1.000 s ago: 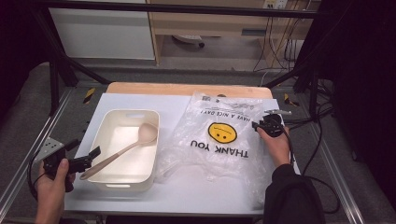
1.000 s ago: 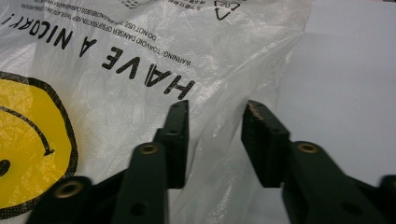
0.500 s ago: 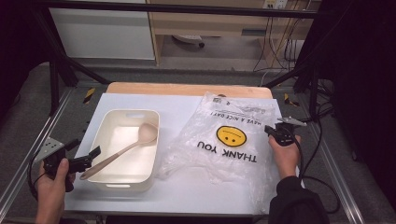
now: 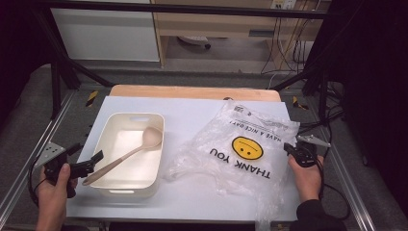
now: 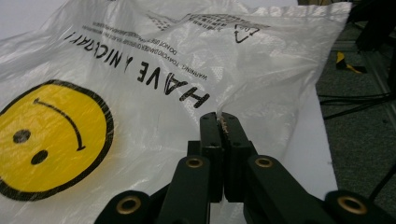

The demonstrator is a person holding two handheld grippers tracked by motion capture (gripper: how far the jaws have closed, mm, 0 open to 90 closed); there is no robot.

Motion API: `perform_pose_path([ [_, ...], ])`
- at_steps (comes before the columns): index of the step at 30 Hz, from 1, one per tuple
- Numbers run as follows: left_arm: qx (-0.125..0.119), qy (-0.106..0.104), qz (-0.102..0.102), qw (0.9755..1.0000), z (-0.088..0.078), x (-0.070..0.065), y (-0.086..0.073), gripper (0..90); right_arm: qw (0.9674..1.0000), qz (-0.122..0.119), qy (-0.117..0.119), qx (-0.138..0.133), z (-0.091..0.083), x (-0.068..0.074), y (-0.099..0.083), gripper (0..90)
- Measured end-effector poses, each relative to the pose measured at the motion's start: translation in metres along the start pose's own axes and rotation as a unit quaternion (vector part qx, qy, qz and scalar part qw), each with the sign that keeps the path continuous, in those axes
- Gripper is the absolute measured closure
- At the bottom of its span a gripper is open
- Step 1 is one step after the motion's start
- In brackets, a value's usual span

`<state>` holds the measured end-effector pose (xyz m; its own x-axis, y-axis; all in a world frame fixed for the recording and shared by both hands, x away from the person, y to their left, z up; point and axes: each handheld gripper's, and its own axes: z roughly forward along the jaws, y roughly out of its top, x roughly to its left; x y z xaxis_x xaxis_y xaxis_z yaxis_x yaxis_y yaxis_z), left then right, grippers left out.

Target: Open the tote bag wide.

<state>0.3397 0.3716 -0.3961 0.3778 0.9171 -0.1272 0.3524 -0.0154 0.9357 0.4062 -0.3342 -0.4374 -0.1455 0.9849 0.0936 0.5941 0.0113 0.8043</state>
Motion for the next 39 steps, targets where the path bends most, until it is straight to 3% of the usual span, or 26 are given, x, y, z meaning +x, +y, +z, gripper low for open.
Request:
perform_pose_path([
  [4, 0.003, 0.001, 0.001, 1.0, 0.0, 0.0, 0.0, 4.5, 0.9999, -0.008, 0.001, 0.014, -0.008, 0.006, -0.01, 88.5],
  [7, 0.002, 0.0, 0.0, 1.0, 0.0, 0.0, 0.0, 4.5, 0.9997, -0.011, 0.008, 0.019, -0.013, 0.011, -0.014, 82.1],
  [9, 0.002, 0.001, 0.0, 1.0, 0.0, 0.0, 0.0, 4.5, 0.9998, -0.013, 0.007, 0.014, -0.019, 0.015, -0.012, 68.2],
  [11, 0.003, 0.001, 0.0, 1.0, 0.0, 0.0, 0.0, 4.5, 0.9998, -0.014, 0.01, 0.008, -0.021, 0.016, -0.011, 63.9],
  [12, 0.003, 0.001, -0.001, 1.0, 0.0, 0.001, 0.0, 4.5, 0.9997, -0.017, 0.019, 0.004, -0.026, 0.019, -0.008, 51.0],
  [13, 0.003, 0.001, -0.001, 1.0, 0.0, 0.001, 0.0, 4.5, 0.9994, -0.02, 0.027, 0.004, -0.028, 0.021, -0.006, 44.2],
  [14, 0.003, 0.001, -0.001, 1.0, 0.0, 0.001, 0.0, 4.5, 0.9994, -0.02, 0.027, 0.004, -0.028, 0.021, -0.006, 44.2],
  [16, 0.003, 0.001, 0.0, 1.0, 0.0, 0.0, 0.0, 4.5, 0.9989, -0.041, 0.02, -0.008, -0.036, 0.032, -0.004, 26.3],
  [21, 0.004, 0.001, 0.001, 1.0, 0.0, 0.0, -0.001, 4.4, 0.9969, -0.067, 0.037, -0.017, -0.045, 0.049, -0.002, 16.3],
  [23, 0.003, 0.001, 0.0, 1.0, 0.0, 0.0, -0.001, 4.4, 0.9943, -0.086, 0.06, -0.014, -0.047, 0.065, 0.0, 13.2],
  [24, 0.004, 0.002, 0.001, 1.0, 0.0, 0.0, 0.0, 4.4, 0.9943, -0.086, 0.06, -0.014, -0.047, 0.065, 0.0, 13.2],
  [28, 0.002, 0.002, 0.0, 1.0, 0.0, 0.0, -0.001, 4.5, 0.9906, -0.107, 0.085, -0.002, -0.048, 0.09, 0.002, 10.5],
  [33, 0.003, 0.002, 0.001, 1.0, 0.0, 0.001, -0.001, 4.5, 0.9817, -0.136, 0.133, 0.013, -0.049, 0.12, -0.002, 9.0],
  [39, 0.001, 0.002, 0.002, 1.0, 0.0, 0.0, 0.0, 4.5, 0.9714, -0.168, 0.161, 0.045, -0.041, 0.143, -0.015, 9.4],
])
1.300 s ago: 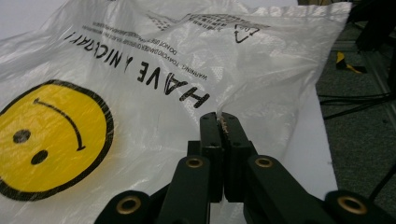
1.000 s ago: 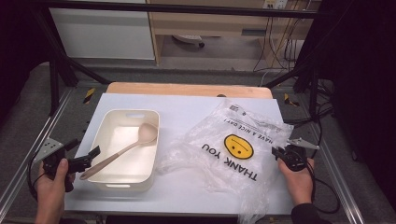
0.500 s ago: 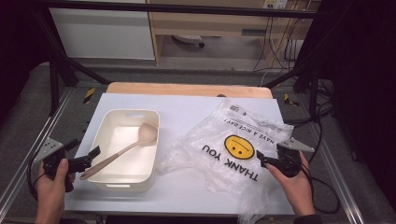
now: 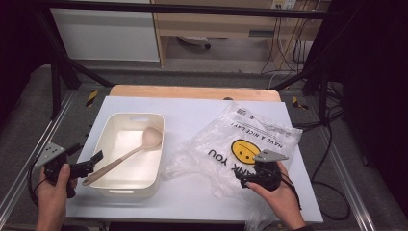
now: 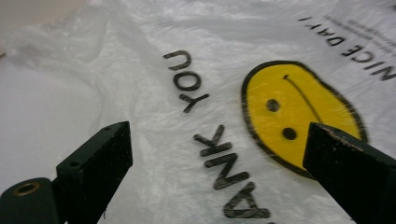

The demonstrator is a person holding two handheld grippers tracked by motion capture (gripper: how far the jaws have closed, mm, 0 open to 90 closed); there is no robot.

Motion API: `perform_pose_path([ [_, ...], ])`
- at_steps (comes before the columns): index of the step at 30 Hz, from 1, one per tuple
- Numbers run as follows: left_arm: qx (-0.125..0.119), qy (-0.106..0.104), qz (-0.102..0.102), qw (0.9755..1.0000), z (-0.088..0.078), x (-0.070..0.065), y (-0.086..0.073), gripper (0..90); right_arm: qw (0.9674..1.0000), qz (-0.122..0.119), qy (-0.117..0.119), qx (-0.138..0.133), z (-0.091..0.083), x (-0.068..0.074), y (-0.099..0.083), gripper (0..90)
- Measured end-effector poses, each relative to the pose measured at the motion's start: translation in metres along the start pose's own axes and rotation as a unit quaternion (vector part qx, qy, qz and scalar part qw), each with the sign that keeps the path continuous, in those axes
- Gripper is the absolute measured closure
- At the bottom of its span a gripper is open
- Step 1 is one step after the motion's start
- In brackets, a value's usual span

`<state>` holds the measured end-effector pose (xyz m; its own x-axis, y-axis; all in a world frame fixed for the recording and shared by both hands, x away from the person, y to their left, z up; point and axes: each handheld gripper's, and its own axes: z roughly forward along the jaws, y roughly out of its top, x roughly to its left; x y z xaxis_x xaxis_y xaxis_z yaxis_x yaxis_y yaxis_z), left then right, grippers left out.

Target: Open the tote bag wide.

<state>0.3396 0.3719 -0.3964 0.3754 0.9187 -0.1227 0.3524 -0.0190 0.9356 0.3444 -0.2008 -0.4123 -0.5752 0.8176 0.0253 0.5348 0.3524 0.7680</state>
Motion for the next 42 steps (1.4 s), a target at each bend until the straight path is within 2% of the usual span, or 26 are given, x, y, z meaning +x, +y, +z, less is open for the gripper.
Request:
perform_pose_path([
  [7, 0.0, 0.0, 0.001, 1.0, 0.0, 0.0, 0.0, 4.5, 0.9987, -0.023, 0.033, 0.032, 0.013, 0.02, -0.007, 9.8],
  [15, 0.001, 0.0, 0.002, 1.0, 0.0, 0.0, 0.0, 4.5, 0.9952, -0.048, 0.064, 0.057, 0.025, 0.037, -0.014, 10.8],
  [21, 0.001, 0.0, 0.003, 1.0, 0.0, 0.0, 0.0, 4.5, 0.9913, -0.067, 0.087, 0.073, 0.029, 0.048, -0.016, 19.5],
  [24, 0.001, 0.0, 0.003, 1.0, 0.0, 0.0, 0.0, 4.5, 0.9889, -0.083, 0.092, 0.082, 0.032, 0.054, -0.017, 21.7],
  [28, 0.001, 0.0, 0.003, 1.0, 0.0, 0.0, 0.0, 4.5, 0.9883, -0.086, 0.095, 0.083, 0.033, 0.058, -0.017, 25.7],
  [32, 0.001, 0.0, 0.003, 1.0, 0.0, 0.0, 0.0, 4.5, 0.9896, -0.083, 0.086, 0.081, 0.036, 0.057, -0.015, 35.4],
  [35, 0.001, -0.001, 0.003, 1.0, 0.0, 0.0, 0.0, 4.5, 0.9893, -0.085, 0.08, 0.087, 0.039, 0.056, -0.015, 42.0],
  [42, 0.002, 0.0, 0.003, 1.0, 0.0, 0.0, 0.0, 4.4, 0.9914, -0.076, 0.072, 0.079, 0.041, 0.05, -0.013, 61.8],
])
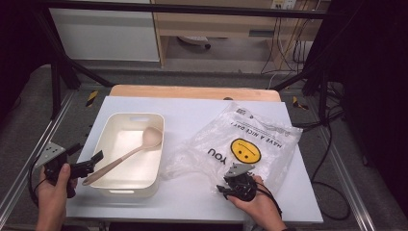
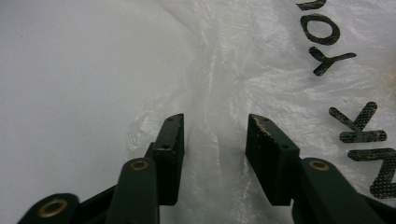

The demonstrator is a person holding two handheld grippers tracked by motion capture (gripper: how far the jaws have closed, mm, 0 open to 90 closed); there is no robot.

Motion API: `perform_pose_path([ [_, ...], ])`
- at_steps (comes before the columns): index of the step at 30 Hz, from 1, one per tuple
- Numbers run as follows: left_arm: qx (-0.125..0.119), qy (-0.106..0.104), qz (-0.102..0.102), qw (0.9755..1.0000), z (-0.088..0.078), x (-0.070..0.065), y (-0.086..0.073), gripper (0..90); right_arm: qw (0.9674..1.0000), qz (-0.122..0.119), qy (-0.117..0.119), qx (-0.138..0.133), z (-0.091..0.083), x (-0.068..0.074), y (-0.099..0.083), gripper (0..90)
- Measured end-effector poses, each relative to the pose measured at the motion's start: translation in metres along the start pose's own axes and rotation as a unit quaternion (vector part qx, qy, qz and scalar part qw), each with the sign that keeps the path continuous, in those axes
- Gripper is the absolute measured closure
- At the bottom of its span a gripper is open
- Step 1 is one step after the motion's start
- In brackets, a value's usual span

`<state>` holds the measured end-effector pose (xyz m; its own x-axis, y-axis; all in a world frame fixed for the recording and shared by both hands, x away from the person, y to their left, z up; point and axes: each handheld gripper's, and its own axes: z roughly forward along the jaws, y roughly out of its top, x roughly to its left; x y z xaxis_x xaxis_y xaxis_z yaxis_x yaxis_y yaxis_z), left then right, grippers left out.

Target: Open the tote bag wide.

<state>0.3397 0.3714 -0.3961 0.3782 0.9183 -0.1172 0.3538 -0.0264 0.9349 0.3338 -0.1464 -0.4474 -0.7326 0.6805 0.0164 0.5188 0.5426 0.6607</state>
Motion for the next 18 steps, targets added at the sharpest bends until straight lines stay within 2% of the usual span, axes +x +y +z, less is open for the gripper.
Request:
perform_pose_path([
  [4, 0.0, 0.0, 0.0, 1.0, 0.0, 0.0, 0.0, 4.5, 1.0, 0.003, -0.005, -0.004, 0.001, -0.003, 0.0, 72.8],
  [12, -0.002, 0.0, -0.003, 1.0, 0.0, 0.0, 0.0, 4.5, 0.9995, 0.03, -0.002, -0.008, 0.001, -0.012, 0.001, 89.3],
  [16, -0.004, 0.0, -0.002, 1.0, 0.0, 0.001, 0.001, 4.5, 0.9988, 0.045, 0.01, -0.014, 0.005, -0.016, 0.004, 90.0],
  [18, -0.004, 0.002, -0.001, 1.0, 0.0, 0.001, 0.002, 4.4, 0.9984, 0.052, 0.009, -0.02, 0.007, -0.017, 0.007, 90.0],
])
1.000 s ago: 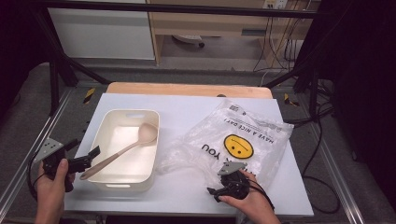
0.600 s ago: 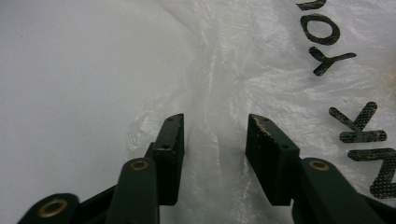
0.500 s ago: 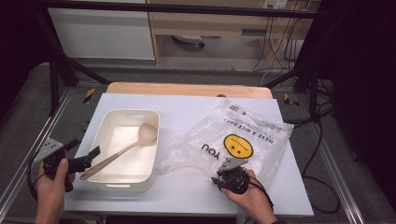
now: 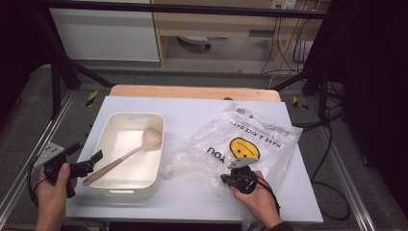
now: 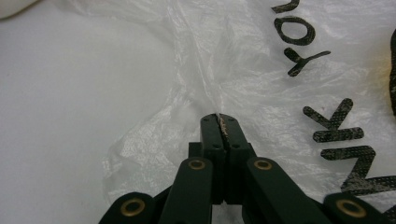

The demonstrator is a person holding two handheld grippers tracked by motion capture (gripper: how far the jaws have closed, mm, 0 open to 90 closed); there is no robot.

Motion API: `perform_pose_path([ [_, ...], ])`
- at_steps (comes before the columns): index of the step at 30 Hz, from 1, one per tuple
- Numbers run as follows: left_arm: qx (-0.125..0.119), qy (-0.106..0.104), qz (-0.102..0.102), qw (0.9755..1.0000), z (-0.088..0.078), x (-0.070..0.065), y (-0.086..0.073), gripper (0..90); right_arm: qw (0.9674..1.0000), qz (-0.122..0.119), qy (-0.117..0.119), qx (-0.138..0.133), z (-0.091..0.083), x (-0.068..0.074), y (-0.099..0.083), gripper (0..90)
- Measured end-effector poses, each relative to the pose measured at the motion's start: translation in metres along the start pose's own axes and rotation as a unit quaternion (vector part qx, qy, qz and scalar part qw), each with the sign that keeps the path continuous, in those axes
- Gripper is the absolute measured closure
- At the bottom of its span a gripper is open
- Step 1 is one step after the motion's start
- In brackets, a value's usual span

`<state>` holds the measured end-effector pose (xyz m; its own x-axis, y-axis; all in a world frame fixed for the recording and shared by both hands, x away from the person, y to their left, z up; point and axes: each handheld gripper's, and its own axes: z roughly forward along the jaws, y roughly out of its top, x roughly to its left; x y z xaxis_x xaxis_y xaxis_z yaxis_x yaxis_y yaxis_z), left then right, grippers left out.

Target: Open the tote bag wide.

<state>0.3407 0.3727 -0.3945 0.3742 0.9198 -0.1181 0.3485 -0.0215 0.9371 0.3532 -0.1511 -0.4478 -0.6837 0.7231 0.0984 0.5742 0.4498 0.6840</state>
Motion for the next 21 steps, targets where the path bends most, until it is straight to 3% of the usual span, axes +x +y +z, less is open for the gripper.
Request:
perform_pose_path([
  [10, -0.001, 0.0, 0.009, 1.0, -0.005, 0.0, 0.022, 4.5, 0.9986, 0.036, 0.018, -0.033, 0.01, -0.007, 0.022, 90.0],
  [14, -0.001, -0.001, 0.007, 1.0, -0.008, -0.007, 0.035, 4.8, 0.9981, 0.037, 0.016, -0.046, 0.0, -0.008, 0.032, 90.0],
  [21, 0.001, 0.002, 0.029, 0.9996, -0.009, -0.026, 0.051, 5.2, 0.9974, 0.036, 0.009, -0.062, -0.022, -0.01, 0.049, 90.0],
])
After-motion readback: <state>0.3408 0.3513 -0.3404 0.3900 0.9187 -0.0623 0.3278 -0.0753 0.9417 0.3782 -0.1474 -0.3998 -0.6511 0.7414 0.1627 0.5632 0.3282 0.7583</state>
